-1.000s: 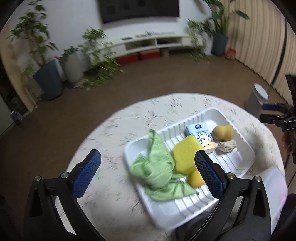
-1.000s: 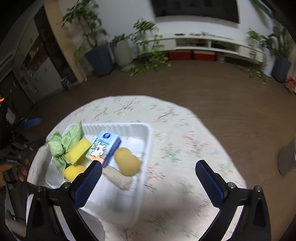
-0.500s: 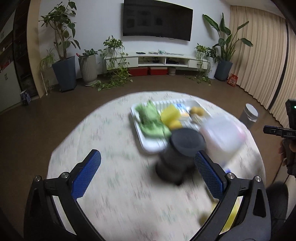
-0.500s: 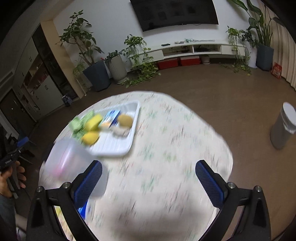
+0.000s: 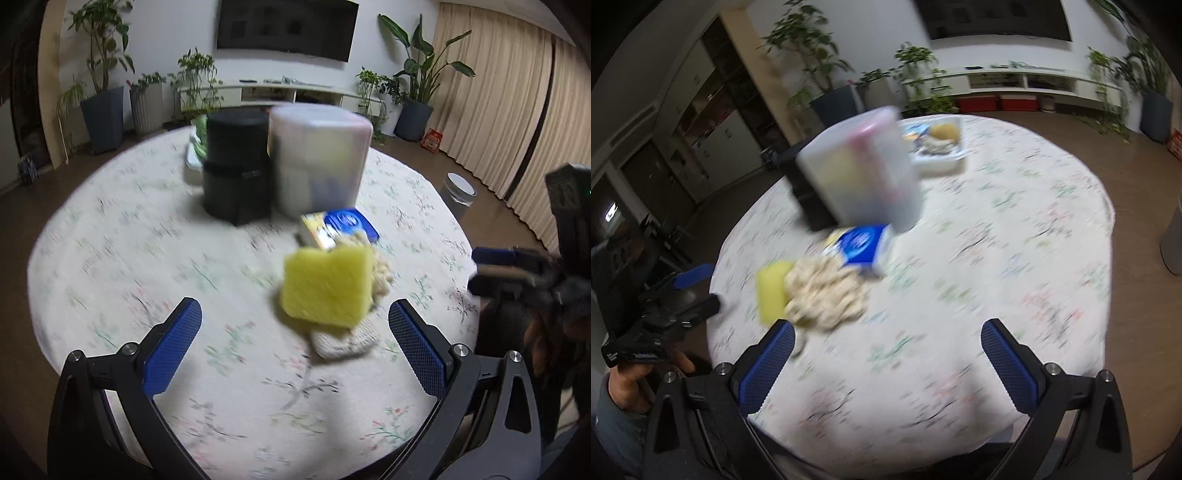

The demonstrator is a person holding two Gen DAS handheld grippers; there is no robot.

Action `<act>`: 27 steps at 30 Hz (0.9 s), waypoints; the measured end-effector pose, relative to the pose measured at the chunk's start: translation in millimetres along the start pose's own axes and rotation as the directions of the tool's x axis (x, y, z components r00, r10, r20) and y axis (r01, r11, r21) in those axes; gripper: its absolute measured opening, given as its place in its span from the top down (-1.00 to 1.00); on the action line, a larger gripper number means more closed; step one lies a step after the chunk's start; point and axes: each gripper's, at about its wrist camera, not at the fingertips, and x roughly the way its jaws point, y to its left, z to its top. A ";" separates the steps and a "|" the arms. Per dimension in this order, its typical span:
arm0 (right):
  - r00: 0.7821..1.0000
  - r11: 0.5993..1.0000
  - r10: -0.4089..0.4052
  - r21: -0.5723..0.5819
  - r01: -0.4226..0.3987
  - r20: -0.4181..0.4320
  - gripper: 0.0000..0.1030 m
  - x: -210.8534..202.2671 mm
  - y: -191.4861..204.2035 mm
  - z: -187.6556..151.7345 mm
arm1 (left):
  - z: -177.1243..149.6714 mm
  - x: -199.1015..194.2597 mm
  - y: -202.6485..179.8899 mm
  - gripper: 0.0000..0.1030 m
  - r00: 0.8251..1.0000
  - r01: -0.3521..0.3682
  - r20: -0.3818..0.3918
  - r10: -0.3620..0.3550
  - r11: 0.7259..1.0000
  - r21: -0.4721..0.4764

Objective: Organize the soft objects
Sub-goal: 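Move both open tools back over the remaining items on the table, then grasp the second yellow sponge with the left tool while the right tool grasps the cream coiled scrubber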

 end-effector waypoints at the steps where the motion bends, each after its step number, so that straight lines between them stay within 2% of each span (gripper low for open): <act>1: 1.000 1.000 0.001 -0.010 -0.001 0.000 -1.00 0.7 4.7 -5.0 | -1.8 2.6 -1.6 -1.00 1.000 0.000 -0.004 0.000 1.000 -0.008; 4: 1.000 0.999 0.005 -0.052 -0.005 -0.009 -1.00 5.0 22.4 -19.7 | 0.7 10.5 -8.1 -1.00 1.000 -0.002 -0.010 0.003 1.000 0.007; 8: 0.999 0.997 0.011 -0.071 -0.013 -0.032 -1.00 12.4 30.6 -30.5 | 6.4 27.2 -12.1 -1.00 0.998 -0.023 -0.063 0.024 1.000 0.015; 23: 0.999 0.994 0.020 -0.106 -0.025 -0.046 -1.00 29.8 42.3 -31.4 | 13.5 54.7 -6.2 -0.96 0.996 -0.004 -0.087 0.006 1.000 0.023; 24: 0.999 0.994 0.019 -0.106 -0.024 -0.049 -1.00 31.4 42.0 -30.7 | 13.3 55.7 -4.9 -0.93 0.996 0.000 -0.088 0.001 1.000 0.020; 27: 0.999 0.995 0.006 -0.097 -0.010 -0.042 -1.00 32.2 38.2 -27.2 | 10.6 60.2 -1.7 -0.51 0.995 0.030 -0.098 -0.030 1.000 0.002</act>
